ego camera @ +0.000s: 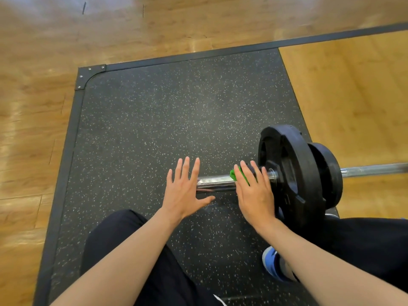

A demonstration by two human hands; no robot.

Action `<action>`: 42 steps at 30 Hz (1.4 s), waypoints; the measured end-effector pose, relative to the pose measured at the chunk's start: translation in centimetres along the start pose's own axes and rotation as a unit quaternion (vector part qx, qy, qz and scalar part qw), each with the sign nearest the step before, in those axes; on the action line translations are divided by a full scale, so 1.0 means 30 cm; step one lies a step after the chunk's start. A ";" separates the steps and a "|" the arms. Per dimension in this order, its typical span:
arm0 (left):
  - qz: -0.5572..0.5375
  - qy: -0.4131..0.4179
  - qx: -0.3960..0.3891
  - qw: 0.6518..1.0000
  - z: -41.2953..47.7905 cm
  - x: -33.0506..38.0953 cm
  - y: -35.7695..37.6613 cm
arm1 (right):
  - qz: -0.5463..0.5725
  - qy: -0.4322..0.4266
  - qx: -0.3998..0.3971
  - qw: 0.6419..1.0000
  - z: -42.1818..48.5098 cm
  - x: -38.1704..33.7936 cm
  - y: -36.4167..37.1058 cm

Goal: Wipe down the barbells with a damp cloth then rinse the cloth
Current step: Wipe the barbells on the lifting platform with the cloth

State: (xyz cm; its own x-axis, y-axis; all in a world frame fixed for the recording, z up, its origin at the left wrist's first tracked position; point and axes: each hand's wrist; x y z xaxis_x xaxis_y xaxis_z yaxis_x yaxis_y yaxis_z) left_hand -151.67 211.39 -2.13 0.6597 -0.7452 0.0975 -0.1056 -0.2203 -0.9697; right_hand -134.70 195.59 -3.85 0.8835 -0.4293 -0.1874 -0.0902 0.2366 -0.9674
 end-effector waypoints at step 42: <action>0.005 -0.099 -0.064 0.993 -0.063 -0.120 -0.022 | -0.001 0.082 -0.083 0.993 0.201 -0.235 0.020</action>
State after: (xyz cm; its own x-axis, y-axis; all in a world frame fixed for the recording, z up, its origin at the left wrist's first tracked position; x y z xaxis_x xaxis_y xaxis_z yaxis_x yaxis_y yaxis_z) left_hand -155.38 213.02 -1.41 0.7900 -0.6124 0.0302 -0.1978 -0.3011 -0.9329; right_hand -138.19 204.02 -2.08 0.7988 -0.5686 -0.1965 -0.1745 0.0936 -0.9802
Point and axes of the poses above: each hand's wrist, its own z-axis towards the middle knuckle, its own y-axis out of the palm, x = y × z, and after that the axes turned 3 degrees about -z, right-handed
